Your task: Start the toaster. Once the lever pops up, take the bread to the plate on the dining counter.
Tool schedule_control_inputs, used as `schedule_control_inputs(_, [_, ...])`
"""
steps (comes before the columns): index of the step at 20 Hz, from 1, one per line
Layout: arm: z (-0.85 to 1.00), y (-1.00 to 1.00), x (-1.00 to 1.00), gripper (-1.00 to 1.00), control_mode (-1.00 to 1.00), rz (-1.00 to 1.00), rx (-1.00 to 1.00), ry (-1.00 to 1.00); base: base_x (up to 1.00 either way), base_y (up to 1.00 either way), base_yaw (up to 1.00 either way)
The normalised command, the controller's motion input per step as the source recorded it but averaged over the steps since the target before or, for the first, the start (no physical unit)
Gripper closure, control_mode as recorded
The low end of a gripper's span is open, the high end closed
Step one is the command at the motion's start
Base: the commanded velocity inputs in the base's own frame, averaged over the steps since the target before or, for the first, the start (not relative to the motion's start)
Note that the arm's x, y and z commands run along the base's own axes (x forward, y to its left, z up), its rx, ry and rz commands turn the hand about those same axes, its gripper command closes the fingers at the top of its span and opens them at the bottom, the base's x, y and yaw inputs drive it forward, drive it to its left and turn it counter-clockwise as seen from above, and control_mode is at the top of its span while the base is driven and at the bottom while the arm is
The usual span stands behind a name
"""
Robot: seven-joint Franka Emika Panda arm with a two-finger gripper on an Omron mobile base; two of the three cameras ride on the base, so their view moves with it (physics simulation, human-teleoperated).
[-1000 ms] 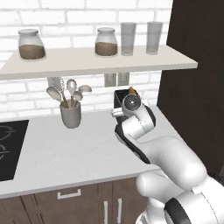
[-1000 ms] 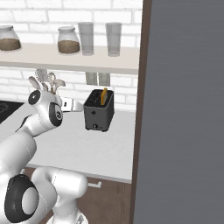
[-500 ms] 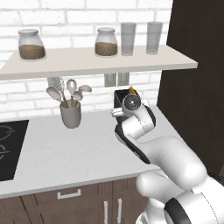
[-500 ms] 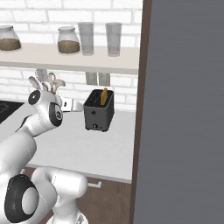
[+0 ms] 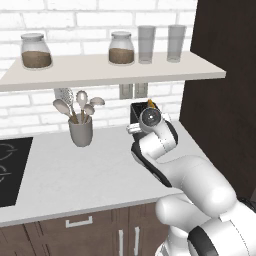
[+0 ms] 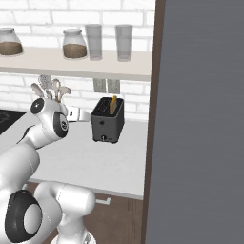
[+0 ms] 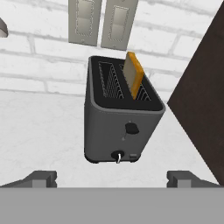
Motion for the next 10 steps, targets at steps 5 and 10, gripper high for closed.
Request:
schedule_control_inputs(5, [0.00, -0.10, 0.00, -1.00, -1.00, 0.00, 0.02, -0.02, 0.00, 0.00, 0.00])
schedule_control_inputs(10, [0.12, -0.51, -0.04, -1.00, -1.00, 0.00, 0.15, -0.13, 0.00, 0.00, 0.00])
